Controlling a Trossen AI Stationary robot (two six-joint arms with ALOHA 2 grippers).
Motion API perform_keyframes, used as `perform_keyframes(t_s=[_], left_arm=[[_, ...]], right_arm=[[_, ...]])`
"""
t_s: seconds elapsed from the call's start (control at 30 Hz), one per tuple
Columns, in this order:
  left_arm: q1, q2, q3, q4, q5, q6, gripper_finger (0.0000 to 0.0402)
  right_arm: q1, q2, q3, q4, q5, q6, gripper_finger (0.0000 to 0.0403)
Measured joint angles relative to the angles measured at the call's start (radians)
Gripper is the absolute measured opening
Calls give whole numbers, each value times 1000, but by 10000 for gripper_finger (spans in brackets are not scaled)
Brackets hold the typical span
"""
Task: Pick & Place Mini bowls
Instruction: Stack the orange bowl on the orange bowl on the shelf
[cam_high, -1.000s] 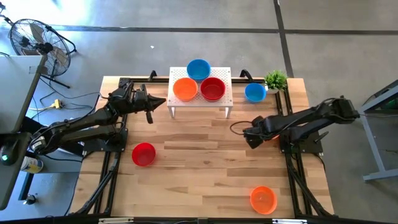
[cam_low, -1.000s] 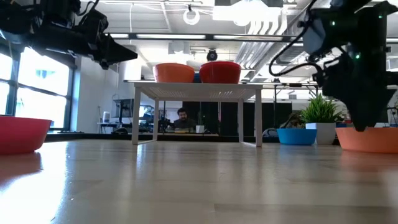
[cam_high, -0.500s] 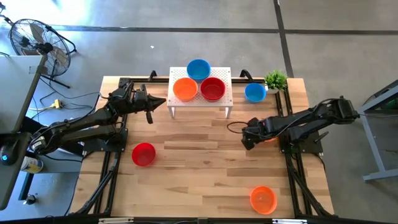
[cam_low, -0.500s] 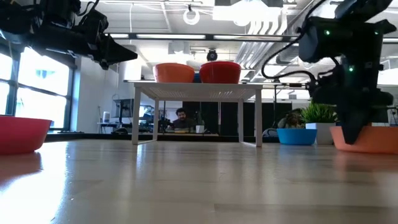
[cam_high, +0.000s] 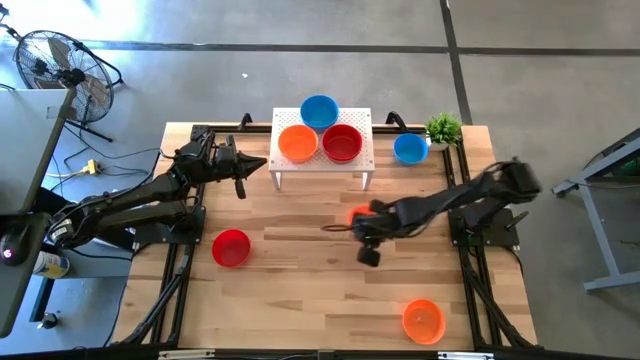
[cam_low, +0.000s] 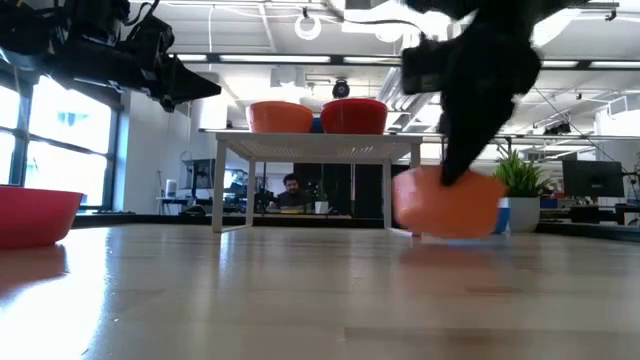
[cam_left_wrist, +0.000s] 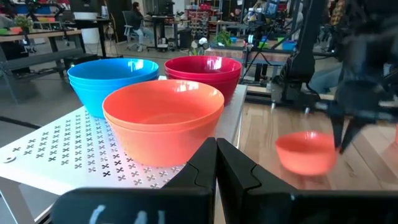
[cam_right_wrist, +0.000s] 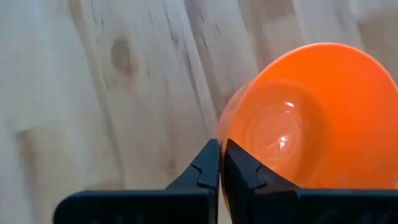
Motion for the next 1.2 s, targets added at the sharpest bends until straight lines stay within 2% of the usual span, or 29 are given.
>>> perform_keyframes(t_s=[0.17, 0.3, 0.47, 0.6, 0.73, 0.9, 1.03, 1.2], left_arm=[[0, 0, 0, 0, 0, 0, 1], [0, 0, 0, -9, 0, 0, 1], [0, 0, 0, -16, 0, 0, 1], [0, 0, 0, -23, 0, 0, 1], [0, 0, 0, -30, 0, 0, 1], [0, 0, 1, -45, 5, -26, 1], [0, 0, 1, -70, 46, -8, 1], [-16, 1, 1, -90, 74, 29, 1]], right_arm=[[-21, 219, 185, 25, 2, -262, 3], [-37, 342, 323, 27, 6, -455, 3], [-41, 439, 444, 34, -7, -616, 3], [-41, 462, 468, 67, -50, -663, 18], [-40, 446, 464, 54, -6, -691, 55], [-44, 341, 464, -22, 37, -656, 87], [-52, 243, 348, -18, 70, -640, 67], [-74, 42, 48, 282, 32, -578, 8]])
